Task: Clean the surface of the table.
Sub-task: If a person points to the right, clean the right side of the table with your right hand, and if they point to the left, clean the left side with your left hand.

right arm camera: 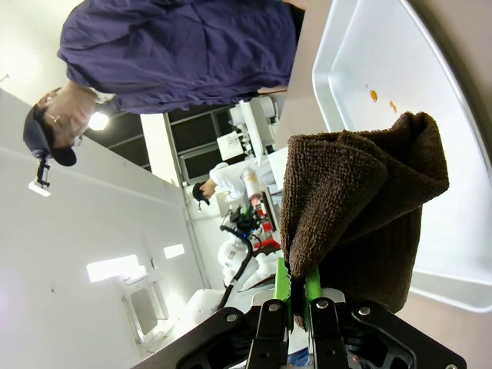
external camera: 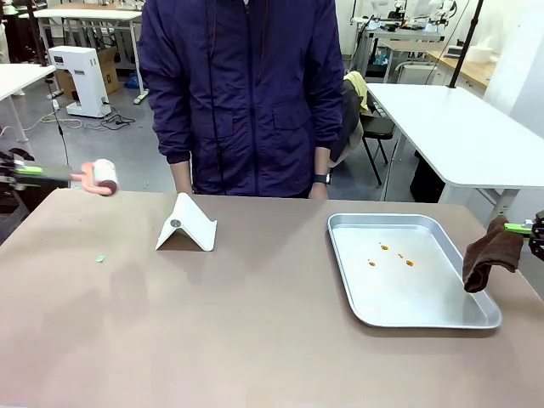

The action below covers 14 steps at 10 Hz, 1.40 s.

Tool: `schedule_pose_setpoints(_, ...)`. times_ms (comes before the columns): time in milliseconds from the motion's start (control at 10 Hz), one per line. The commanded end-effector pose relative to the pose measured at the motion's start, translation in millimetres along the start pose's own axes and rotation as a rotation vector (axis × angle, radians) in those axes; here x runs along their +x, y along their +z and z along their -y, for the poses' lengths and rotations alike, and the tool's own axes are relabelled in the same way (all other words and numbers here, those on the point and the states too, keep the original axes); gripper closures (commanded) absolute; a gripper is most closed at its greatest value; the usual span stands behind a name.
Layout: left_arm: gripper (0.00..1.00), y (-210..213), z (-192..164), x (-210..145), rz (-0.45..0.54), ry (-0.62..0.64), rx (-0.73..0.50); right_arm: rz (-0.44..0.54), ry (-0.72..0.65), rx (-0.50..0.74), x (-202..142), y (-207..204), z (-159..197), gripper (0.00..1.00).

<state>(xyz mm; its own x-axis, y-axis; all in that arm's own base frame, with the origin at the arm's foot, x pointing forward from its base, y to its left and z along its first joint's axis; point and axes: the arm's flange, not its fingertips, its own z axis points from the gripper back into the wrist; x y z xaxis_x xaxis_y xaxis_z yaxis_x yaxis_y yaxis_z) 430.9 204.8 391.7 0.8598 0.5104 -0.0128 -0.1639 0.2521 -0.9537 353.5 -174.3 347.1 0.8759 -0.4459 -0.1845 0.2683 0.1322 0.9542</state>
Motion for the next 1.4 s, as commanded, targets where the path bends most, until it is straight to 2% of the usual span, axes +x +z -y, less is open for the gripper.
schedule_pose_setpoints(0, 0.81, 56, -9, -17, -0.135, -0.064, -0.061, -0.004, 0.002, 0.010, -2, 2, -6, 1.00)
schedule_pose_setpoints(200, 0.81, 117, -40, -29, -0.238, -0.077, -0.065, -0.004, 0.002, 0.010, -2, 2, -6, 1.00)
schedule_pose_setpoints(300, 0.81, 143, -60, -31, -0.253, -0.068, -0.075, -0.004, 0.002, 0.010, -2, 2, -6, 1.00)
schedule_pose_setpoints(500, 0.81, 180, -103, -36, -0.192, -0.039, -0.124, -0.004, 0.002, 0.010, -2, 2, -6, 1.00)
schedule_pose_setpoints(800, 0.81, 190, -135, -32, -0.132, 0.020, -0.159, -0.004, 0.002, 0.010, -2, 2, -6, 1.00)
schedule_pose_setpoints(900, 0.81, 189, -132, -46, -0.158, 0.012, -0.112, -0.004, 0.002, 0.010, -2, 2, -6, 1.00)
schedule_pose_setpoints(1300, 0.81, 189, -132, -46, -0.158, 0.012, -0.112, -0.004, 0.002, 0.010, -2, 2, -6, 1.00)
